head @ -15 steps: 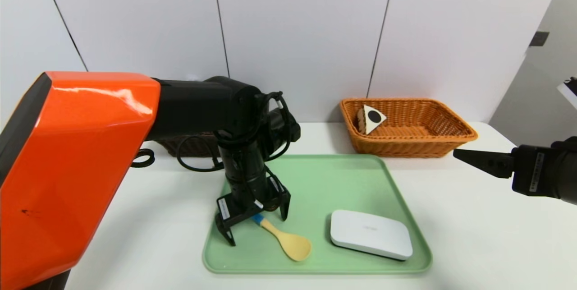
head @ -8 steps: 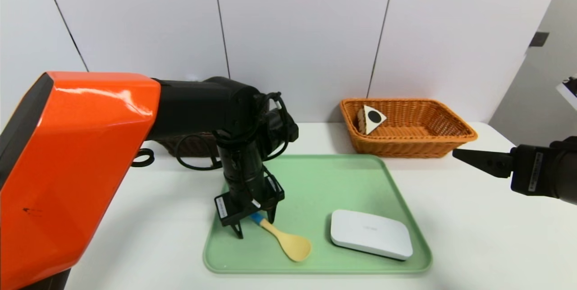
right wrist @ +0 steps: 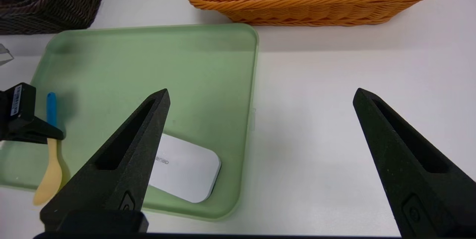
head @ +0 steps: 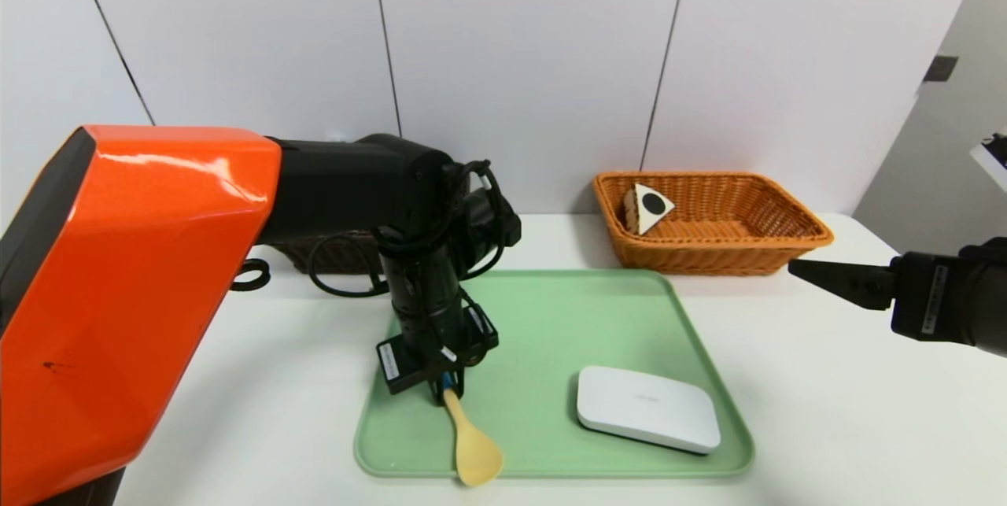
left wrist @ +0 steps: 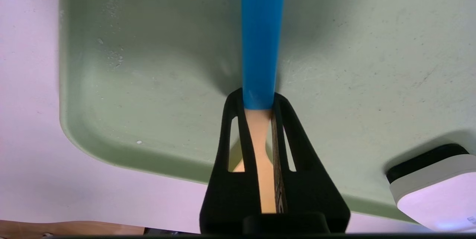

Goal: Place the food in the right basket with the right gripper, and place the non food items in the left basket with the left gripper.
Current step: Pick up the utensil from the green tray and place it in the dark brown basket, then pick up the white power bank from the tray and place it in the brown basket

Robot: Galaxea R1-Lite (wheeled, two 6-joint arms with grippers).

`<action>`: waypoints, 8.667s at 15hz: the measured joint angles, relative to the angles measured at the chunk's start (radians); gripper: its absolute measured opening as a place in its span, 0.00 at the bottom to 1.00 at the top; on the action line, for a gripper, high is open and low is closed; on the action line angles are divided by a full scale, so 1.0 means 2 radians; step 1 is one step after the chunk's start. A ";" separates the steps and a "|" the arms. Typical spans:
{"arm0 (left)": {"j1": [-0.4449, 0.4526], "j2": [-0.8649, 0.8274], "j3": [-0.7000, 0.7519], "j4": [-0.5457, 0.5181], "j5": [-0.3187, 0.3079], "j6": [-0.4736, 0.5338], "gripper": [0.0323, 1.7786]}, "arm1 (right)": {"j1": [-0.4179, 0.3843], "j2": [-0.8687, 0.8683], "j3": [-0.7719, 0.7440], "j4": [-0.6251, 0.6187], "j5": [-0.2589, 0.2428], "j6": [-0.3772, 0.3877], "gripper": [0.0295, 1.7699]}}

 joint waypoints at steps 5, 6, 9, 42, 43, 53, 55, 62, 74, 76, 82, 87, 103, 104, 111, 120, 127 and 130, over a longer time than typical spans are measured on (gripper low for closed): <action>0.003 -0.003 -0.026 0.014 0.000 0.003 0.07 | 0.000 -0.001 0.000 0.003 0.001 0.000 0.96; 0.005 -0.007 -0.032 0.019 0.000 0.009 0.07 | 0.000 -0.001 0.000 0.002 0.000 0.000 0.96; 0.005 -0.031 -0.037 0.031 0.000 0.029 0.07 | 0.000 0.000 0.001 0.003 0.001 0.000 0.96; 0.181 -0.078 -0.005 -0.505 0.232 0.361 0.07 | -0.042 0.007 -0.023 -0.066 0.006 -0.007 0.96; 0.181 -0.073 -0.001 -0.506 0.233 0.360 0.07 | -0.042 0.007 -0.023 -0.069 0.006 -0.007 0.96; 0.182 -0.042 0.003 -0.523 0.231 0.360 0.07 | -0.042 0.016 -0.046 -0.069 0.006 -0.009 0.96; 0.182 -0.041 0.010 -0.523 0.231 0.358 0.07 | -0.042 0.020 -0.048 -0.069 0.006 -0.009 0.96; 0.182 -0.037 0.030 -0.525 0.232 0.353 0.07 | -0.042 0.031 -0.062 -0.069 0.007 -0.009 0.96; 0.182 -0.039 0.048 -0.524 0.232 0.357 0.48 | -0.041 0.041 -0.064 -0.069 0.007 -0.010 0.96; 0.183 -0.039 0.047 -0.524 0.245 0.360 0.59 | -0.040 0.042 -0.067 -0.066 0.007 -0.010 0.96; 0.181 -0.072 0.045 -0.520 0.250 0.386 0.79 | -0.039 0.042 -0.071 -0.064 0.008 -0.010 0.96; 0.150 -0.144 0.046 -0.489 0.183 0.397 0.87 | -0.038 0.044 -0.071 -0.067 0.009 -0.009 0.96; 0.109 -0.323 0.316 -0.540 -0.315 0.713 0.94 | -0.028 0.041 -0.089 -0.064 0.014 -0.003 0.96; 0.092 -0.330 0.325 -0.540 -0.305 0.714 0.94 | -0.026 0.040 -0.092 -0.061 0.017 -0.002 0.96; 0.041 -0.334 0.411 -0.566 -0.371 0.745 0.95 | 0.007 0.052 -0.088 -0.059 0.012 0.019 0.96; 0.008 -0.189 0.422 -0.733 -0.411 0.768 0.95 | 0.003 0.050 -0.093 -0.049 -0.026 0.019 0.96; -0.018 -0.121 0.379 -0.706 -0.391 0.783 0.95 | 0.003 0.047 -0.092 -0.050 -0.028 0.030 0.96; -0.033 -0.103 0.372 -0.697 -0.381 0.791 0.95 | 0.002 0.046 -0.093 -0.050 -0.027 0.031 0.96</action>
